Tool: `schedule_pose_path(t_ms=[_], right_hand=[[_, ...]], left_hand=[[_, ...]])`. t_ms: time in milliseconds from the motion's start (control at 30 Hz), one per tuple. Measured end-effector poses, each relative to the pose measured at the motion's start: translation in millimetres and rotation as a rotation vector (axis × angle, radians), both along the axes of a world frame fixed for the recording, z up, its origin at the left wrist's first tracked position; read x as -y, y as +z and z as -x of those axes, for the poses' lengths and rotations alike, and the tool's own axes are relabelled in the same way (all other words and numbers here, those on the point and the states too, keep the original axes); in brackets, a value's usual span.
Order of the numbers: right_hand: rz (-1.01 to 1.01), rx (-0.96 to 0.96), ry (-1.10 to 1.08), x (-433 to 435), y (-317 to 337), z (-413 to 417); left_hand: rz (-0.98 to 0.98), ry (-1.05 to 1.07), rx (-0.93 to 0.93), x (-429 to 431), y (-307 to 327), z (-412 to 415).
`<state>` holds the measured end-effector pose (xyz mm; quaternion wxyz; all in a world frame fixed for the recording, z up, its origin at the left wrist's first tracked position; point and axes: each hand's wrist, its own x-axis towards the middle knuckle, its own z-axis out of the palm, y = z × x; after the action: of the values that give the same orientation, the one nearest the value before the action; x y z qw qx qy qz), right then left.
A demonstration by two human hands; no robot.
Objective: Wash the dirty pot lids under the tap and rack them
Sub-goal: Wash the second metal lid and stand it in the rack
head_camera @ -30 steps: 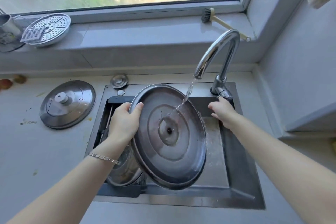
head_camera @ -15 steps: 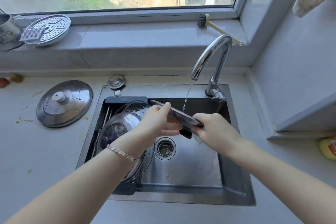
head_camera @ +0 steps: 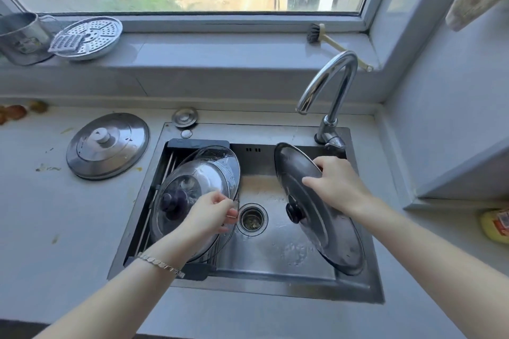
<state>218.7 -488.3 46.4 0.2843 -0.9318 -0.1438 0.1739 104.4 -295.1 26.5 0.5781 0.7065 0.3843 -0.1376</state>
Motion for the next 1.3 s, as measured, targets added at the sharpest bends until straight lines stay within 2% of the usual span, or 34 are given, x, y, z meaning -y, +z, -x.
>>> schedule_pose_path(t_ms=[100, 200, 267, 333, 500, 633, 700, 833, 1067, 1300], right_hand=[[0.028, 0.078, 0.108, -6.3, 12.0, 5.3], [-0.043, 0.201, 0.214, -22.7, 48.2, 11.2], [-0.124, 0.290, 0.202, -34.9, 82.7, 13.8], [-0.254, 0.301, 0.152, -47.8, 112.3, 13.3], [-0.655, 0.055, -0.056, -89.7, 122.9, 3.0], [-0.793, -0.288, -0.381, -135.2, 58.3, -4.0], [-0.787, -0.408, -0.499, -155.0, 22.8, -0.3], [-0.730, -0.480, -0.634, -181.7, -24.4, 12.2], [-0.658, -0.413, -0.651, -221.7, -48.3, 17.9], [-0.473, -0.470, -0.650, -190.2, -73.7, 12.9]], left_hand=[[-0.010, 0.021, 0.013, -8.6, -1.3, 9.7], [-0.016, 0.080, 0.042, -22.2, -1.7, 19.4], [-0.059, 0.112, 0.059, -36.0, -3.3, 26.5], [-0.085, 0.159, 0.064, -51.6, -5.5, 33.8], [-0.080, 0.261, 0.066, -87.7, -13.9, 50.9], [-0.079, 0.275, 0.062, -110.0, -15.9, 64.6], [-0.118, 0.259, 0.041, -124.1, -19.2, 73.2], [-0.133, 0.264, -0.020, -152.1, -31.1, 87.3], [-0.103, 0.254, -0.042, -170.9, -46.7, 92.3], [-0.104, 0.213, -0.046, -185.6, -61.8, 87.0]])
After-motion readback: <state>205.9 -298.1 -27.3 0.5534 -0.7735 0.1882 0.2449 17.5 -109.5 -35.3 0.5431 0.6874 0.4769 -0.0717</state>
